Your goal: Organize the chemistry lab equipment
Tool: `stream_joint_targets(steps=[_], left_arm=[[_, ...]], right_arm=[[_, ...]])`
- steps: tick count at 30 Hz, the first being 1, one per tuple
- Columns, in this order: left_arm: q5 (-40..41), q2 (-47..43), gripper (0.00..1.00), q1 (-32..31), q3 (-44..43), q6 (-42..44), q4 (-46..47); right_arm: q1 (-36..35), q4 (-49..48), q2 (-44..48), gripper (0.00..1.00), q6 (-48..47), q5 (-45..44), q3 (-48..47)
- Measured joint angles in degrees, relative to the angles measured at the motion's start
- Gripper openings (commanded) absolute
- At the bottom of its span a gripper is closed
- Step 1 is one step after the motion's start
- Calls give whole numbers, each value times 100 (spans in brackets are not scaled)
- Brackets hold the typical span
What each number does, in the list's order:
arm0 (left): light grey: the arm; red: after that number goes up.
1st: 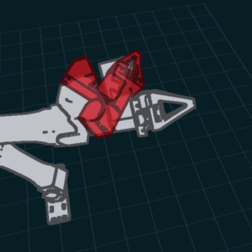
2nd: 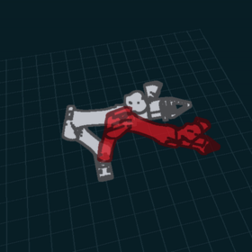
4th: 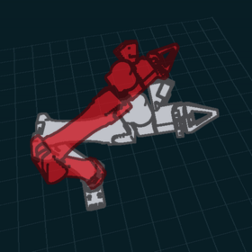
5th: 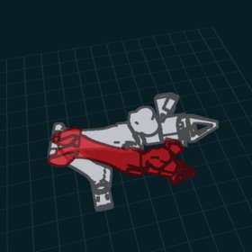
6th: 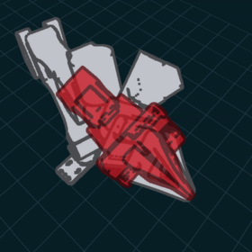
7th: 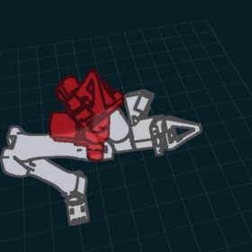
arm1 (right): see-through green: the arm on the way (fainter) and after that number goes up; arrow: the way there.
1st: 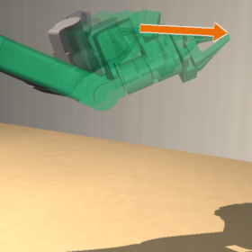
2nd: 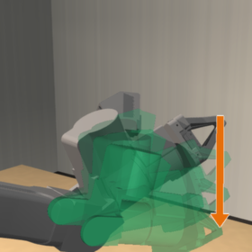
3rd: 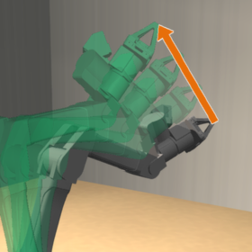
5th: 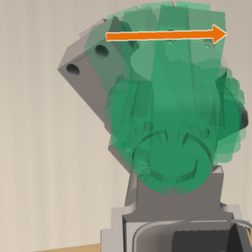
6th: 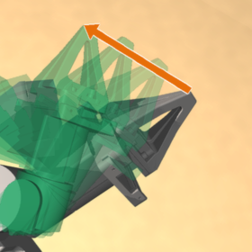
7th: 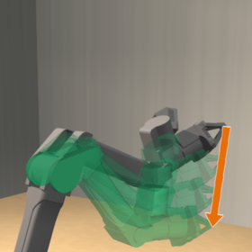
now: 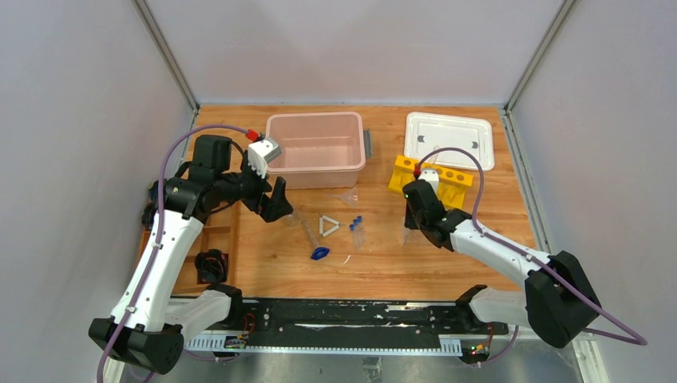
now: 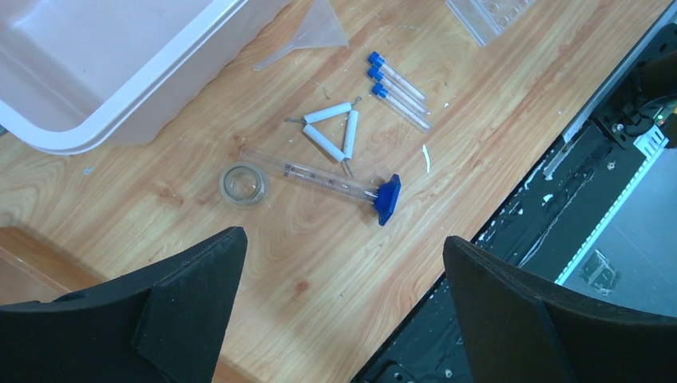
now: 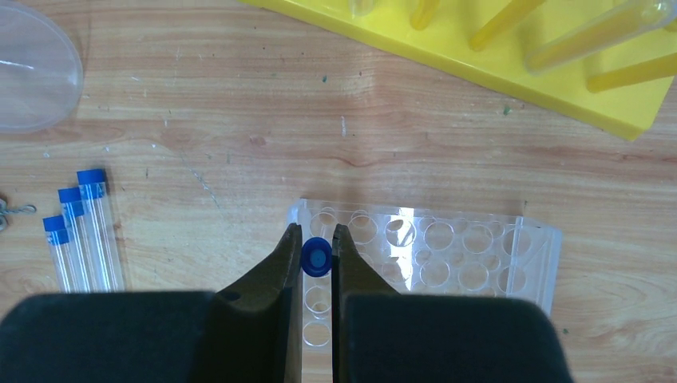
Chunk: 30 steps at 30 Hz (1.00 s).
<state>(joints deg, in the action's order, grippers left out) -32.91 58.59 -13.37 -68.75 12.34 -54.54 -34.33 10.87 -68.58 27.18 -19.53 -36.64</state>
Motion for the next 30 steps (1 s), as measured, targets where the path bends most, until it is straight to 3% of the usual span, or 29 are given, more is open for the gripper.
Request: stream_joint_targets(steps=[14, 25, 30], left_arm=[[2, 2, 100, 0, 0, -15, 0], [2, 26, 100, 0, 9, -13, -2], [11, 63, 100, 0, 9, -13, 0]], right_arm=[[-170, -704, -452, 0, 638, -610, -48], [-205, -616, -455, 51, 603, -476, -46], [-208, -424, -181, 60, 328, -243, -48]])
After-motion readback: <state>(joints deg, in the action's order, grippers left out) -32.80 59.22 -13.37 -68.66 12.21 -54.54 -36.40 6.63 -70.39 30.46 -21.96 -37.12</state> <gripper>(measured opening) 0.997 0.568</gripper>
